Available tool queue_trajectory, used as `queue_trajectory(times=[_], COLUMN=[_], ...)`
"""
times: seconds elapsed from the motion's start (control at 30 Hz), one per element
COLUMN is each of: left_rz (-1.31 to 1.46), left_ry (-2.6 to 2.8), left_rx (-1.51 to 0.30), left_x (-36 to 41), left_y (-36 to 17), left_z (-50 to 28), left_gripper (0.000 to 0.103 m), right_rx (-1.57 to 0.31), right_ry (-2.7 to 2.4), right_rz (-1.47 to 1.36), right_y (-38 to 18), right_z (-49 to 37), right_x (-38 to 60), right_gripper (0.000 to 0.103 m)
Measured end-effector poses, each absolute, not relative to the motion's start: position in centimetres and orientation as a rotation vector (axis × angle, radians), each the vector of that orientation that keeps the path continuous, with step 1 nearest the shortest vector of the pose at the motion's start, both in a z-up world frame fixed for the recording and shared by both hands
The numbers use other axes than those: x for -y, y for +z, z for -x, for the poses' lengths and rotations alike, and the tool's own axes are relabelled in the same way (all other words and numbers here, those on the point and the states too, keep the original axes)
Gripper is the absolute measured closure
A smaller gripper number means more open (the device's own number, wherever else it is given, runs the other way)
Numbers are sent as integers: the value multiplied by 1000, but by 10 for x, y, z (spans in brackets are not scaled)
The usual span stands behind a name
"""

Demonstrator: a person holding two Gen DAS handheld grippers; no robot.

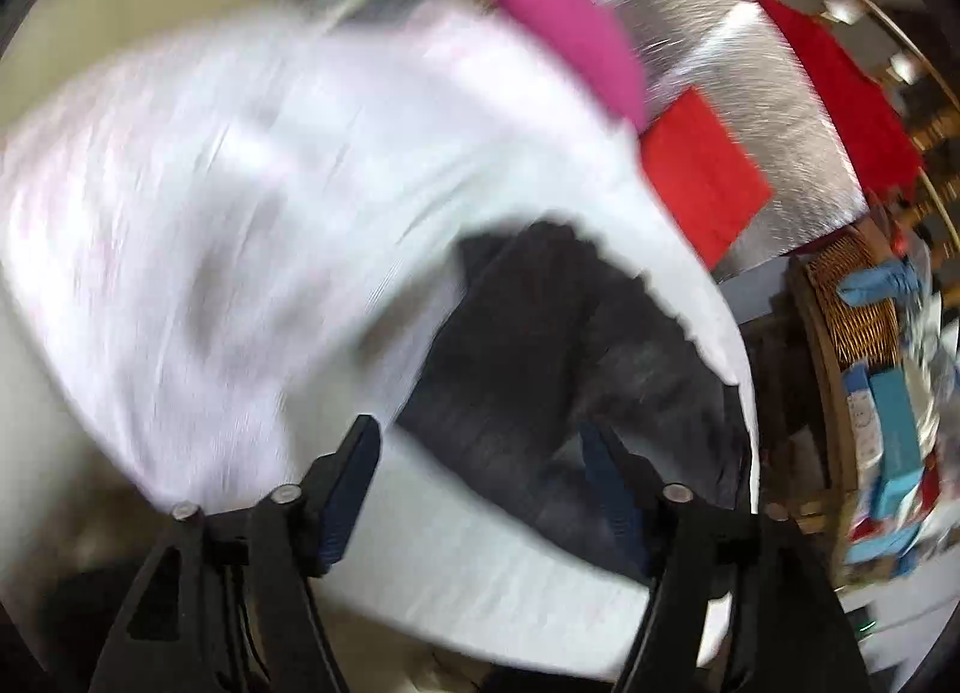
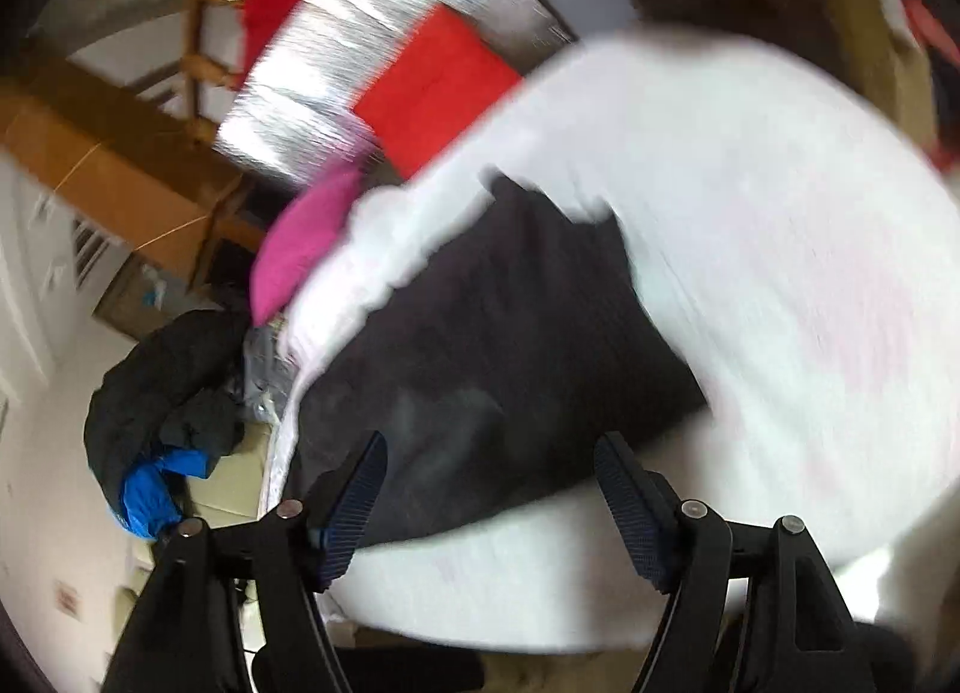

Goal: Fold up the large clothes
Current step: 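Grasp the jacket bundle again with both tools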

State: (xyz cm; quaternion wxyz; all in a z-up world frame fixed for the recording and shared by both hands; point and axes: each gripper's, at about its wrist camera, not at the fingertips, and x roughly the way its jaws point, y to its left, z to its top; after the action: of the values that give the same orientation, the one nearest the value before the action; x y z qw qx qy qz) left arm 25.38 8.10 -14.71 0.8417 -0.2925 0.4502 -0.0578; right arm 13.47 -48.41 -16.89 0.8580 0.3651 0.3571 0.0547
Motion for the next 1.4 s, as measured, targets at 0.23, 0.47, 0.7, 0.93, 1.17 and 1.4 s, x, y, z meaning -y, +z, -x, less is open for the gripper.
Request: queue_trajectory(times=[0.23,0.47,0.7,0.93,1.17,1.4], left_rz=[354,161,21,126,145,178], left_ry=[-185,-246,-317,-376,-344,-272], left_rx=[-1004,-1164,-1088,-1007,-799,-1105], left_x=[5,71,92,77,80,72], left_y=[-146,-209,-227,-208,-178,-233], left_z=[-343,-396,-400,-410,-412,-436], left_gripper=[19,19,61,93,85,50], right_rx=[-874,-1061,-1030,-891,-735,-936], right_ry=[163,40,-34,-38,-54,-8], right_rz=[-647,-467,-173,-144,-247,-487], right_y=[-174,-225,-243,-209,-188,-238], right_z=[-266,-360,-369,-364,-372,-396], right_x=[444,410,374,365,382,412], right_gripper=[28,27,62,88,88,71])
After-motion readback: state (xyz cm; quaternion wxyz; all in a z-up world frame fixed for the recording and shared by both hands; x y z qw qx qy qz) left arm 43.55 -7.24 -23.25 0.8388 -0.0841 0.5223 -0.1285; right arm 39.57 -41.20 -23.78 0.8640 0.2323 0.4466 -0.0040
